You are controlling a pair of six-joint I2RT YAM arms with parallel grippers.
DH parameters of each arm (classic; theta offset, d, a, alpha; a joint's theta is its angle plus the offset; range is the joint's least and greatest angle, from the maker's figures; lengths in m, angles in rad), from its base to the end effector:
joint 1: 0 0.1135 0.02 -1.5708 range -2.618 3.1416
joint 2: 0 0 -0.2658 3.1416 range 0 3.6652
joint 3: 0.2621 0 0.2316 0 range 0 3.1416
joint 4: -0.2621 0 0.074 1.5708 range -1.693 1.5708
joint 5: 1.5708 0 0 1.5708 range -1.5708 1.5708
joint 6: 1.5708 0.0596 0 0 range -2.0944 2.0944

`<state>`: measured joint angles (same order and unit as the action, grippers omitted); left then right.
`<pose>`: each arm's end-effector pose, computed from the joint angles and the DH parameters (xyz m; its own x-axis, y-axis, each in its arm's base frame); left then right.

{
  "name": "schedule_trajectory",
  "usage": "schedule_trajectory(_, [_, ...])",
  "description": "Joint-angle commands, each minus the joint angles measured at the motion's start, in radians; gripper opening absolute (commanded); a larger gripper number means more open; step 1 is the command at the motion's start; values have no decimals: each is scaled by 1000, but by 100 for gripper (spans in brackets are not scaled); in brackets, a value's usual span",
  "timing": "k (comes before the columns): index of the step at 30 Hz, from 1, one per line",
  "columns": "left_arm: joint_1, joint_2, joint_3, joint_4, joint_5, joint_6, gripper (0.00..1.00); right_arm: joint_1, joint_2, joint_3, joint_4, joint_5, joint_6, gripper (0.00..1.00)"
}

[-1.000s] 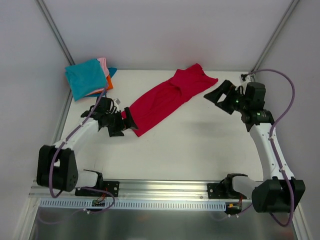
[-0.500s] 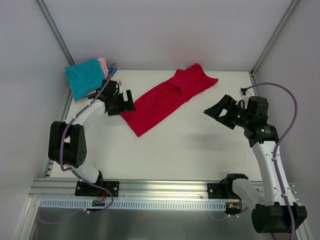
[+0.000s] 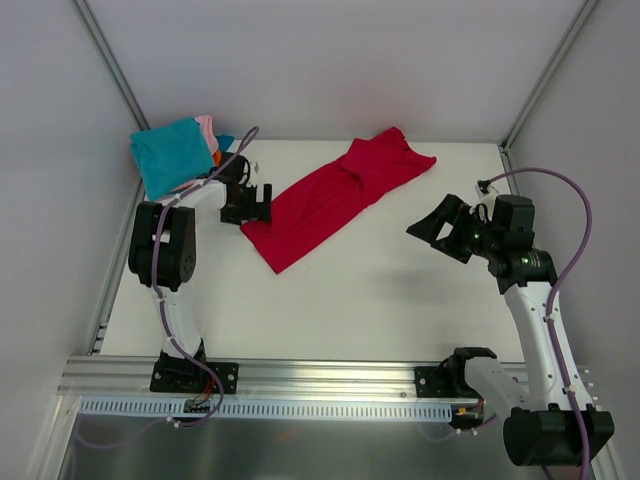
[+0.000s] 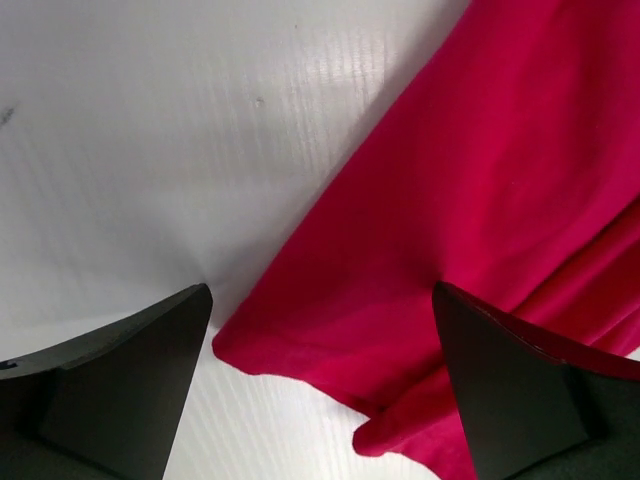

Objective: Fold and stack the t-shirts
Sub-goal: Rotate the tshirt 90 degrees

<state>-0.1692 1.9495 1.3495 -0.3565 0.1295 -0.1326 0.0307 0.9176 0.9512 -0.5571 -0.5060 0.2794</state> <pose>0.4063 -0.0772 0.1749 -0.8302 0.0088 -0.5574 0.1318 0.9747 -0.1808 0.1883 0.0347 0.3290 -0.6034 0.2228 -0.7657 -0.2913 0.8322 0.4718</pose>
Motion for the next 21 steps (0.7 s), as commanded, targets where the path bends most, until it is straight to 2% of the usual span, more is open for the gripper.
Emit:
schedule_trajectory(1, [42,51,71,-27,97,57,99,3,-9,8,-35,-14,-40,100])
schedule_trajectory(6, [95,78,83,-61,250,31,99,3,-11,-9,-35,-5,-42,99])
schedule_trajectory(8, [106,88,91,-100,301,24,94,3,-11,-18,-24,-6,-33,100])
schedule_trajectory(11, [112,133,125,-180,360,14,41,3,-14,-32,-7,-11,-14,99])
schedule_trajectory(13, [112,135,119,-196,369,-1,19,3,-17,-37,-1,-11,-11,100])
schedule_trajectory(17, [112,131,93,-211,407,-25,1,5,-31,-46,-1,-8,-11,99])
schedule_trajectory(21, [111,98,36,-228,410,-59,0,3,-43,-57,-4,-9,-13,100])
